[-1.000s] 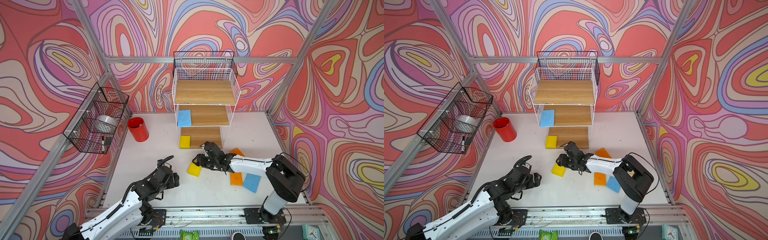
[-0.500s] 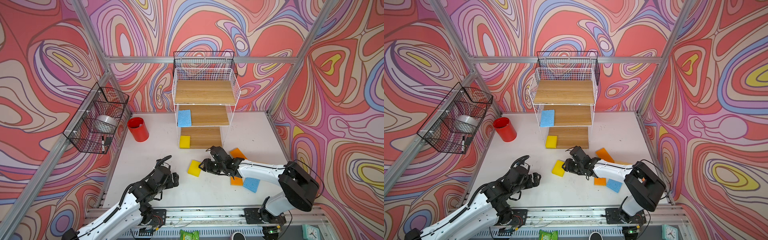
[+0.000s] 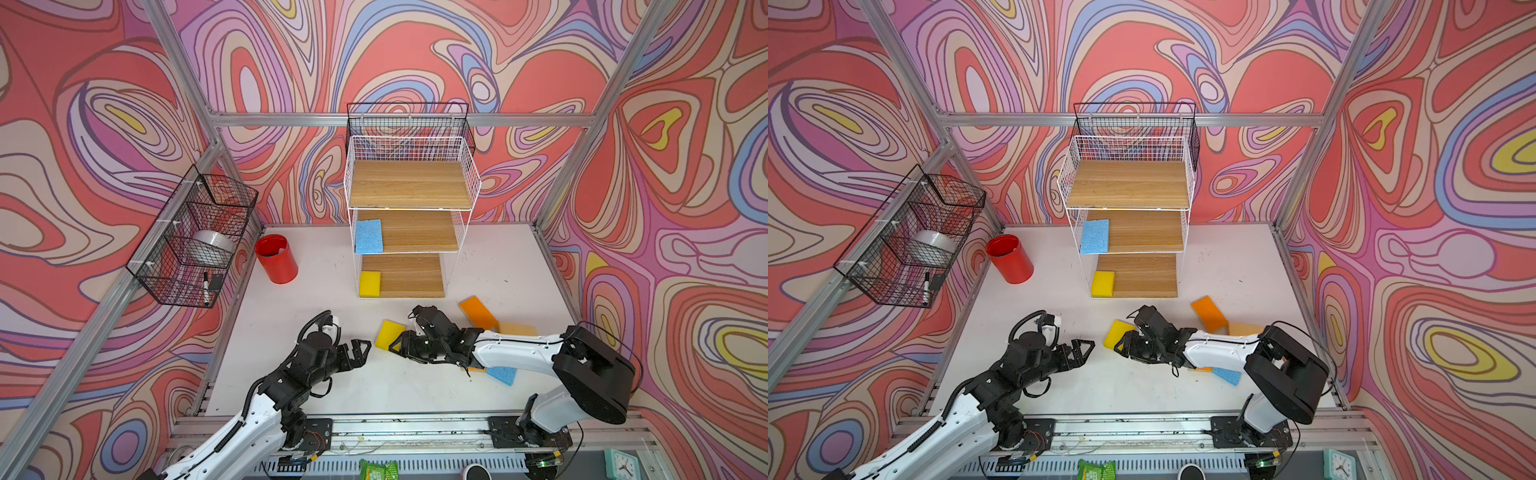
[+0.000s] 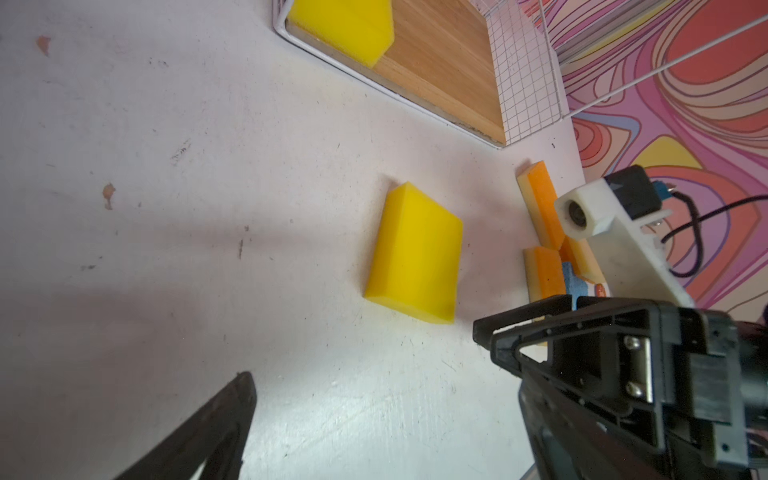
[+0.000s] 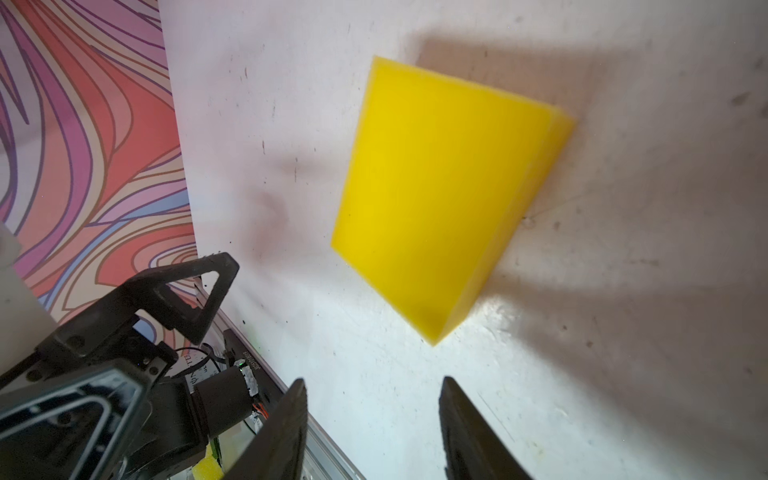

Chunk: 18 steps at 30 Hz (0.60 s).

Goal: Place and organize the cleaning sponges onto the shelf

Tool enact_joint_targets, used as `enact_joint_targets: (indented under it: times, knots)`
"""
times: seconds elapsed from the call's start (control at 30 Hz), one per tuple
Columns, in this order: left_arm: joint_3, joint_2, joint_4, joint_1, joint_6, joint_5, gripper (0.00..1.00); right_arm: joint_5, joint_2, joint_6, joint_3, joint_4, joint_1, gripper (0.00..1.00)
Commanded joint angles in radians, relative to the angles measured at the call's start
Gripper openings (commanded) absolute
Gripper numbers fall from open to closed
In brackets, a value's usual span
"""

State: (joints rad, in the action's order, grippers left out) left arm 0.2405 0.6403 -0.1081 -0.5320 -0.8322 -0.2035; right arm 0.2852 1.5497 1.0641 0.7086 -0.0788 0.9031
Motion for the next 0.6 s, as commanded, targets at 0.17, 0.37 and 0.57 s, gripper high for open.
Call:
enact_joint_targets:
  times: [0.17, 0.37, 0.57]
  knots:
    - [-0.027, 0.049, 0.207, 0.154, -0.074, -0.247, 1.00, -0.001, 0.063, 0.026, 0.006, -0.048, 0.001, 0.44]
    - [-0.039, 0.116, 0.274, 0.206, -0.088, -0.312, 1.00, 0.005, 0.095, 0.043, -0.004, -0.062, 0.001, 0.44]
    - [-0.053, 0.144, 0.316, 0.210, -0.098, -0.321, 1.00, -0.012, 0.110, 0.038, 0.013, -0.041, 0.000, 0.43]
